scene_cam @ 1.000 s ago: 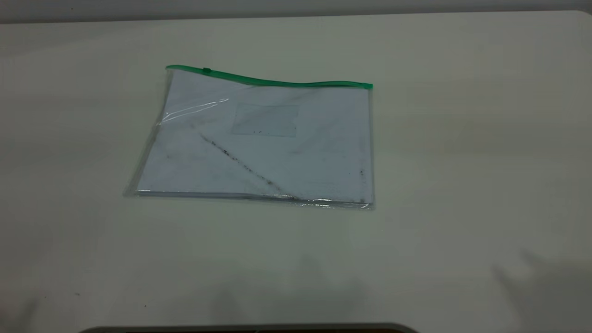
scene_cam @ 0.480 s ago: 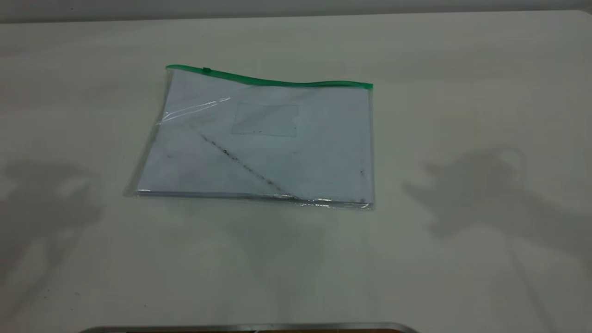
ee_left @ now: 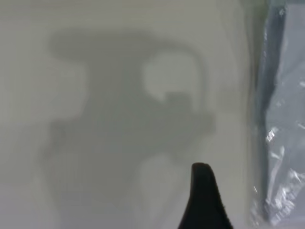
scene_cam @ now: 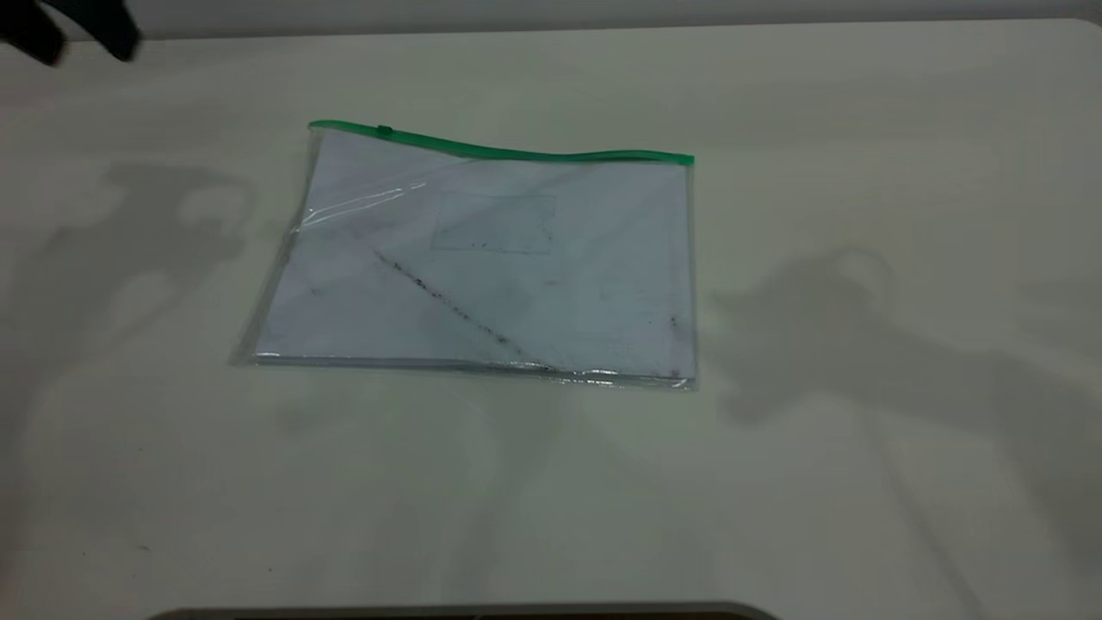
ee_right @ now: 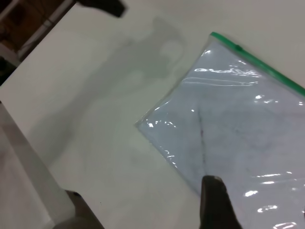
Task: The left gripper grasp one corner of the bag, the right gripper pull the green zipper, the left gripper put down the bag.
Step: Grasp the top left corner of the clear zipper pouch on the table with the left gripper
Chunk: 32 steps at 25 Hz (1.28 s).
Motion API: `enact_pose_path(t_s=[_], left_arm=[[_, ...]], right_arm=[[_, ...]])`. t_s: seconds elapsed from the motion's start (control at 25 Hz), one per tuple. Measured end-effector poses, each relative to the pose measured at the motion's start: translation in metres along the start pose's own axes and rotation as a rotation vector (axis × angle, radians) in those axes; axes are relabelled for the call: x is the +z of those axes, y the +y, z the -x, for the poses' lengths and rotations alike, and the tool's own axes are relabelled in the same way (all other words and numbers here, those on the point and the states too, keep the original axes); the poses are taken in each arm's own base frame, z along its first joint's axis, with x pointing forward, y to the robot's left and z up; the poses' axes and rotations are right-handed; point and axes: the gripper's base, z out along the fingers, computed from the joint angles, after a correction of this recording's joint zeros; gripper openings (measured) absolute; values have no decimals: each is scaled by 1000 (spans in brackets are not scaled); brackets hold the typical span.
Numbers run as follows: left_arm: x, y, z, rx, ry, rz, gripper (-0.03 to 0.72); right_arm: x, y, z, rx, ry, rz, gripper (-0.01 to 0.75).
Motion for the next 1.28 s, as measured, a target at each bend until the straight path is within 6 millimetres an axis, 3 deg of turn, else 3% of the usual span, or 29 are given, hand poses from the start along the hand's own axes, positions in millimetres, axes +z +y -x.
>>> enact_pose_path(t_s=[0.12,0.16,0.28,0.44,0.64,1.16,1.28], left_arm=[[39,5,26,12,21,-66,587],[39,5,26,12,21,-66,587],[65,5,38,29,4,-137,587],[100,0,43,92,-36,-259,587],[139,-5,32,129,-59,-386,587],[173,-10,16,90,-34,-504,587],[174,-11,15,84,-31,-511,555]], right_arm=[[5,0,-1,7,4,-9,477],[5,0,-1,7,4,-9,477],[5,-1,0,12,-4,-26,477],[5,-3,1,17,-14,-47,477],[5,-4,1,24,-18,-55,477],[6,-6,1,25,-24,-72,476],[6,-6,1,25,-24,-72,476]])
